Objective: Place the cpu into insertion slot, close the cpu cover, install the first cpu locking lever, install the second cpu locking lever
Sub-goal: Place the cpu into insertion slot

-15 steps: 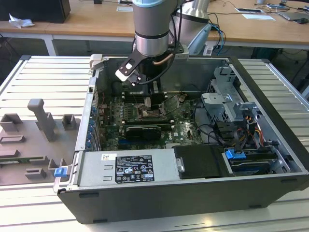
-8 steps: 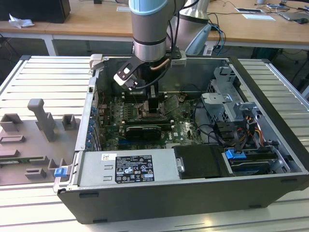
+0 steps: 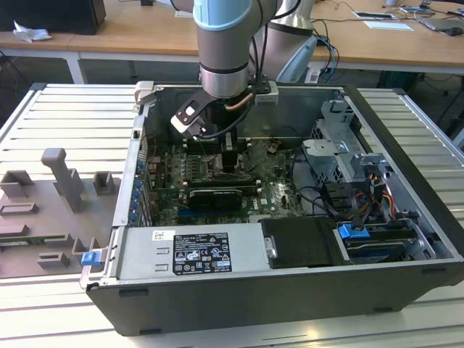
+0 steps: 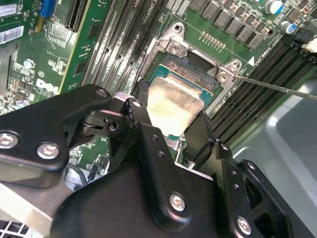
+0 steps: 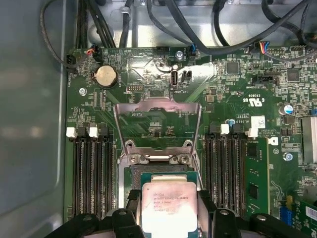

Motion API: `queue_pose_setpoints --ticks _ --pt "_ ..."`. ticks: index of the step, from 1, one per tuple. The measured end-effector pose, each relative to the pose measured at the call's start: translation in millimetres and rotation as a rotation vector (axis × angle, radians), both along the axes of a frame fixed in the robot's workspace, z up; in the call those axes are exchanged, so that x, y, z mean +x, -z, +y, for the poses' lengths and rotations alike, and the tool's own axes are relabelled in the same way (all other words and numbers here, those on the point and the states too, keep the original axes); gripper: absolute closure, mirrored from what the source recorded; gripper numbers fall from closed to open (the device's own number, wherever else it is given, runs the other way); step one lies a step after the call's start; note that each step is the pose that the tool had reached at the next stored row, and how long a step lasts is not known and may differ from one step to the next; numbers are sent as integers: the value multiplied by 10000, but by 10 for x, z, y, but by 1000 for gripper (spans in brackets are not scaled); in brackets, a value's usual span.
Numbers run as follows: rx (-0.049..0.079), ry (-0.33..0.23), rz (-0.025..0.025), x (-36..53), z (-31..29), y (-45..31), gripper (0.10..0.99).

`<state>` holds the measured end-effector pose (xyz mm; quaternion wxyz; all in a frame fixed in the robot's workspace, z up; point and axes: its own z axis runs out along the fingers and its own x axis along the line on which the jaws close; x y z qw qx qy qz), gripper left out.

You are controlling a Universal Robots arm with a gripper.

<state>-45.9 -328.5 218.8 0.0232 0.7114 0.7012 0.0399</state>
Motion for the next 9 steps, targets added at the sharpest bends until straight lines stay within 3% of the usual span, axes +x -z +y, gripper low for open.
queue_pose_setpoints --ticks 9 --pt "0 132 -1 -4 22 93 549"
